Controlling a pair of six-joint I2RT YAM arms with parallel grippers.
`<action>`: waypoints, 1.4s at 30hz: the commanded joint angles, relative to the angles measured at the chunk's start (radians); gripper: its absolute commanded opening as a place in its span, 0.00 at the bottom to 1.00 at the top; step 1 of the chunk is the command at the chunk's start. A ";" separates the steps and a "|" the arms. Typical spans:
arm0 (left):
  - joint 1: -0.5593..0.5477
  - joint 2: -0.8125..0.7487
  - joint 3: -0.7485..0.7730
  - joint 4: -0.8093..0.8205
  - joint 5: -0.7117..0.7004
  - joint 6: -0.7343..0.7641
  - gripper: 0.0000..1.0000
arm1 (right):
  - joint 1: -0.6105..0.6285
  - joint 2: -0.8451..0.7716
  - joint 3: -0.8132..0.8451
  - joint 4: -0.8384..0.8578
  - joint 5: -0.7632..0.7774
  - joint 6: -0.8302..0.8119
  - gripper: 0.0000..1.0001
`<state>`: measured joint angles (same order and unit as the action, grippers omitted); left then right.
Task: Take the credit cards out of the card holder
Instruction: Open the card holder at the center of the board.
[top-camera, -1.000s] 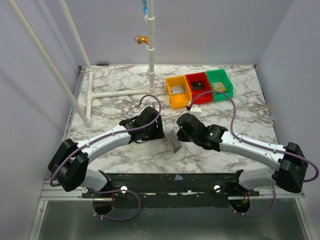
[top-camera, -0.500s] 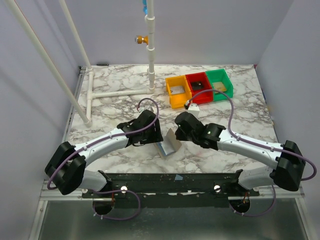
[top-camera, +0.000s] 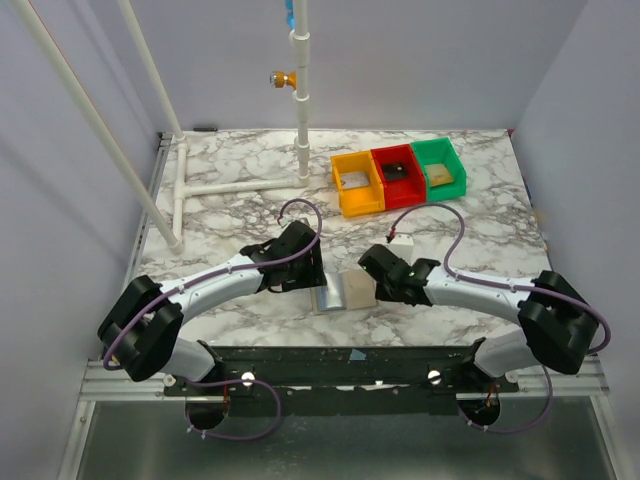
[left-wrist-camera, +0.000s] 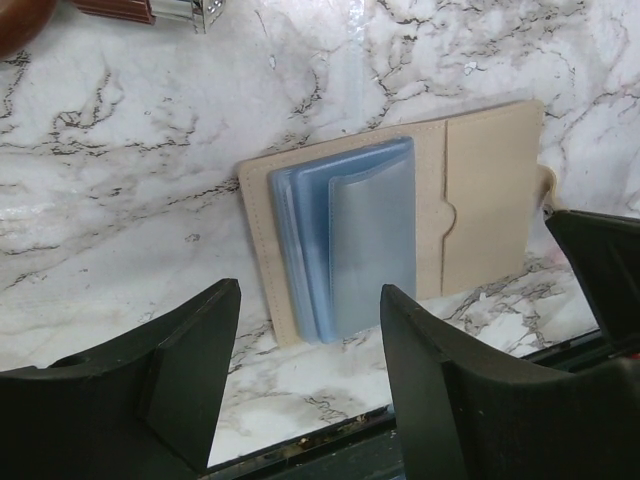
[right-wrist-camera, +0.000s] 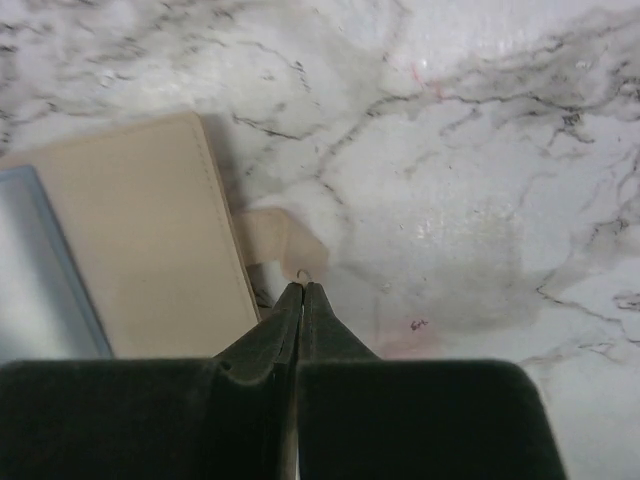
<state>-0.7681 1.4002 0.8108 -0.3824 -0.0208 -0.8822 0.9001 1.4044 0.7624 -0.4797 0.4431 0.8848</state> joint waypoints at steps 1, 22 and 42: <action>-0.005 0.009 0.003 0.008 0.000 0.005 0.60 | -0.007 0.031 -0.053 0.022 -0.014 0.036 0.01; 0.159 -0.165 -0.117 -0.047 -0.042 0.027 0.57 | 0.172 0.095 0.334 -0.126 0.094 -0.167 0.71; 0.227 -0.244 -0.203 -0.014 0.014 0.024 0.58 | 0.263 0.444 0.434 -0.071 0.075 -0.162 0.92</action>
<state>-0.5449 1.1751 0.6132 -0.4118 -0.0345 -0.8677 1.1534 1.7992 1.1831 -0.5404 0.4816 0.7055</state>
